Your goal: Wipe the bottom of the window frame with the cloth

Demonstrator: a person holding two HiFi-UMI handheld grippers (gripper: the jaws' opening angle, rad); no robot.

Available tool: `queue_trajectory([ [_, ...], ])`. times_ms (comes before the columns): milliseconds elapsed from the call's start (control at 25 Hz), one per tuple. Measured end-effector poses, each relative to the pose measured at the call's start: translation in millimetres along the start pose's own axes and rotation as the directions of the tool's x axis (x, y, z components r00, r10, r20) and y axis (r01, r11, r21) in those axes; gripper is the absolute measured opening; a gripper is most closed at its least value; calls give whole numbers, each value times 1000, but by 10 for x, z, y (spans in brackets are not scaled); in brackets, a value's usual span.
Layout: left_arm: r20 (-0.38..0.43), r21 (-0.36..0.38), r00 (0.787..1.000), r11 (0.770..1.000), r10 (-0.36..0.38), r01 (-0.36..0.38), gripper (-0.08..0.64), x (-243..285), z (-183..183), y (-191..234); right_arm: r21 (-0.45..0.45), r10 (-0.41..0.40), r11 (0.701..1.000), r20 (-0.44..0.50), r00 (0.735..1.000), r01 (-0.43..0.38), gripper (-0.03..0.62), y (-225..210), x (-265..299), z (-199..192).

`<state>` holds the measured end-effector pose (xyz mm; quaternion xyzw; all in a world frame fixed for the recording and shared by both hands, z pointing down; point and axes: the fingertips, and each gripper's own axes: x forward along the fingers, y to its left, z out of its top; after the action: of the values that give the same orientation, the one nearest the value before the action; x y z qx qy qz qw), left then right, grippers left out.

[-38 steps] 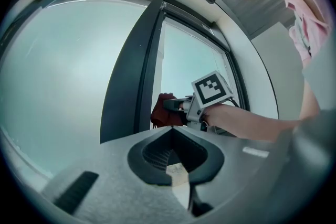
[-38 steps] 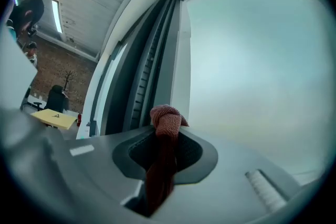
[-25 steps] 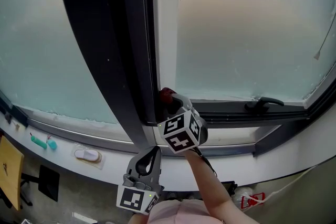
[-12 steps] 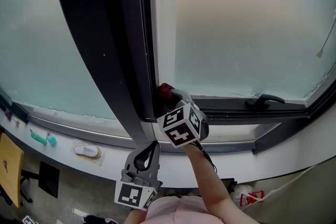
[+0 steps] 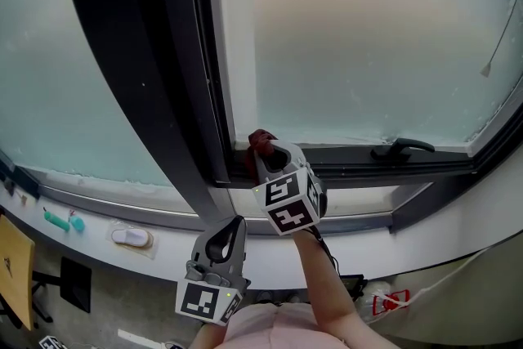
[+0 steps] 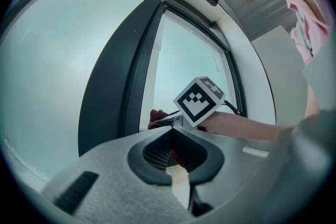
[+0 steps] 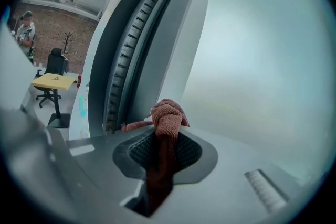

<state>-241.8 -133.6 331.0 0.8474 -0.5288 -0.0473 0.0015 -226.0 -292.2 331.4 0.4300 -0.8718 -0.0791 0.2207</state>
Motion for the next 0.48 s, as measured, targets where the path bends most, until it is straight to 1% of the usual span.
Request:
queue_trajectory([
  [160,4,4,1000,1000,-13,13,-2,2,12,-73,9,-16,1000,32,999,15,66,-62,-76,-43],
  [480,5,8,1000,1000,-19,19,-2,-42,26,-149,35,-8,999,29,1000,7,66,-120,-119,-89],
])
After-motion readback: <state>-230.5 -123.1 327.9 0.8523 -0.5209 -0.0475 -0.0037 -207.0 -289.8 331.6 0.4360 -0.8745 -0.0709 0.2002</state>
